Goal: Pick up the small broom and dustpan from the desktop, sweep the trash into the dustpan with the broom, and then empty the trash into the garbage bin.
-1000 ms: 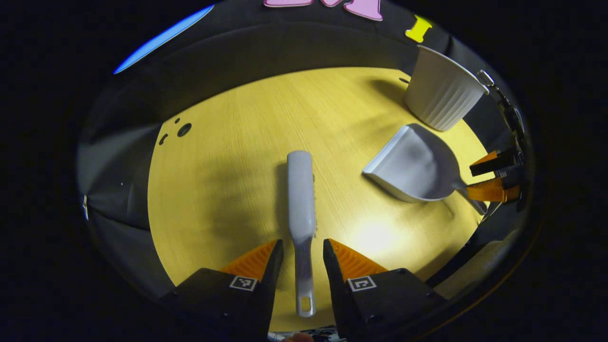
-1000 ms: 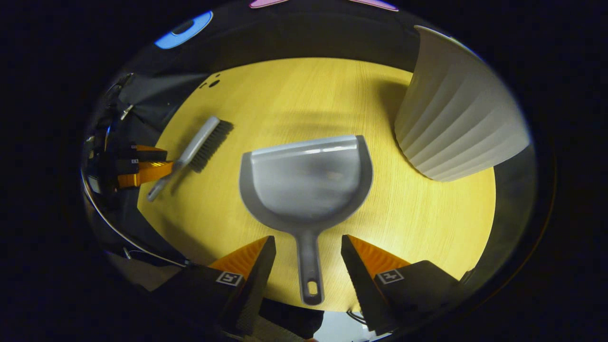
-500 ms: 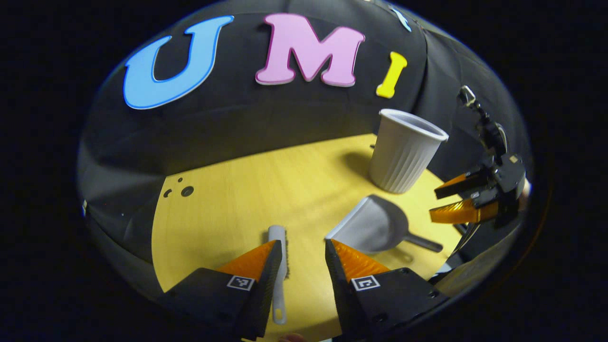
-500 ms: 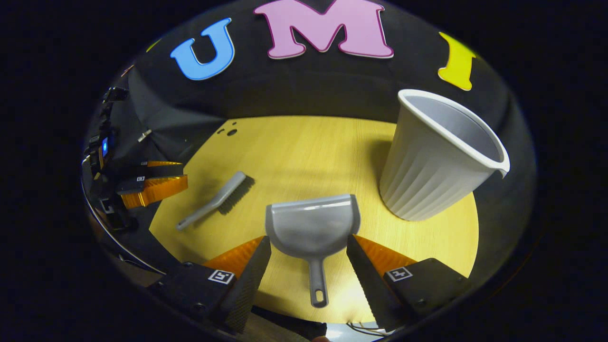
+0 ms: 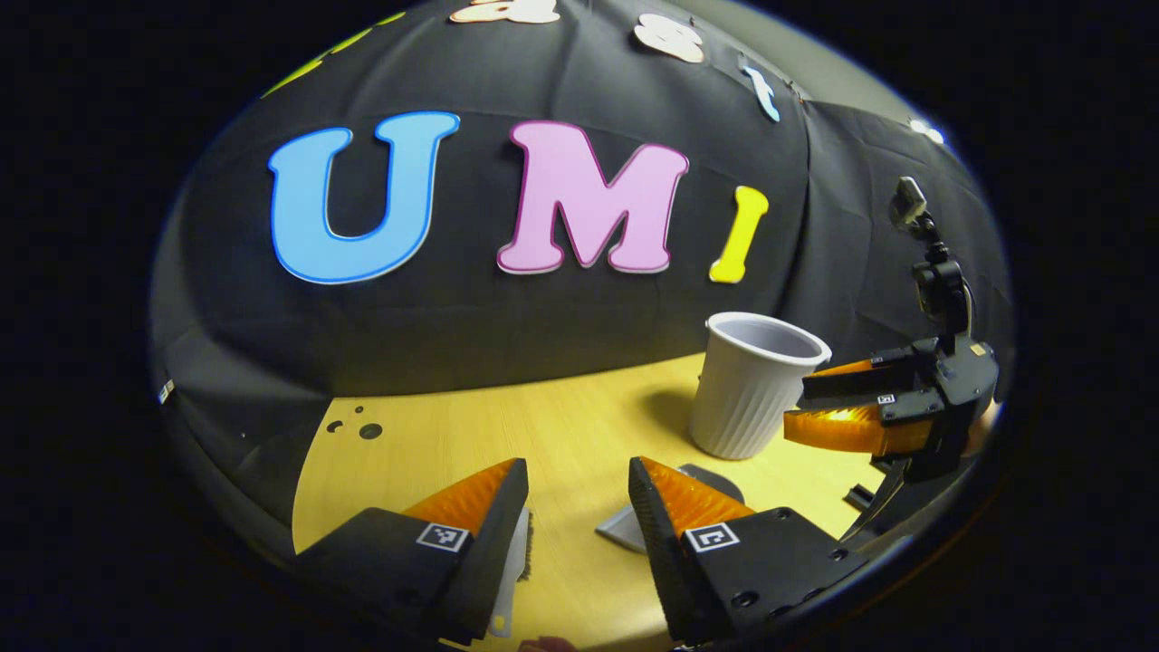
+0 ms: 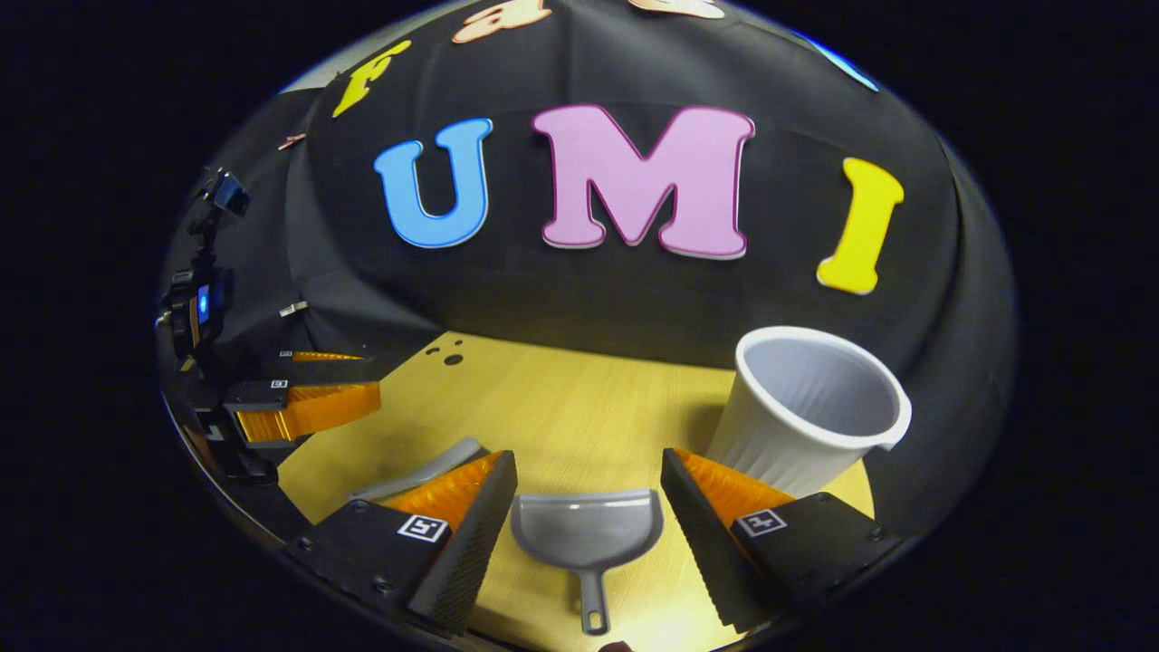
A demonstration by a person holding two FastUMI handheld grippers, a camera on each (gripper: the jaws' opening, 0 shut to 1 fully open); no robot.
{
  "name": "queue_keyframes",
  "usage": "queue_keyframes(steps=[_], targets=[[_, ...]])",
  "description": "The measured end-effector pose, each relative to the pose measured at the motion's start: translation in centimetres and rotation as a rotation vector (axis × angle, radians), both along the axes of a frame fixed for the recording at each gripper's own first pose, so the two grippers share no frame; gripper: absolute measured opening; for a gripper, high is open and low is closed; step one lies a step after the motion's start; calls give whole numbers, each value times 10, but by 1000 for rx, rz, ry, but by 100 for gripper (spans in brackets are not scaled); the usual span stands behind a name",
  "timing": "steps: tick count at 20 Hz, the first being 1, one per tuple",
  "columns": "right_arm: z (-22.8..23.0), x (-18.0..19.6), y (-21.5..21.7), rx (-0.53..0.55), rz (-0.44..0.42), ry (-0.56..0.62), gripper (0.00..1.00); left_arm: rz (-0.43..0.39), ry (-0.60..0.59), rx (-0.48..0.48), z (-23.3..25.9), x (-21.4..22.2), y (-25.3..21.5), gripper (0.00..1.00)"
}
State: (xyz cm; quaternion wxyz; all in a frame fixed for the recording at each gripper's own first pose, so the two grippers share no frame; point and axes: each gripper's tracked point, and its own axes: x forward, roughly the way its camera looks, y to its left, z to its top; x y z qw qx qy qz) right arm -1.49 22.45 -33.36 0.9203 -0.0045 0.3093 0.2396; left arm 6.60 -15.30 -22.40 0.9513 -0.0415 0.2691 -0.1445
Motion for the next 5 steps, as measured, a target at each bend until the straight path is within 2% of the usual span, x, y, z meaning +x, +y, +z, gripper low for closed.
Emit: queue_keyframes(steps=[4,5], targets=[[28,6,12,-1,64,-118,99,44,-59,-12,28,7,0,72],[34,7,18,5,80,-138,97,61,-71,-11,33,9,1,77]])
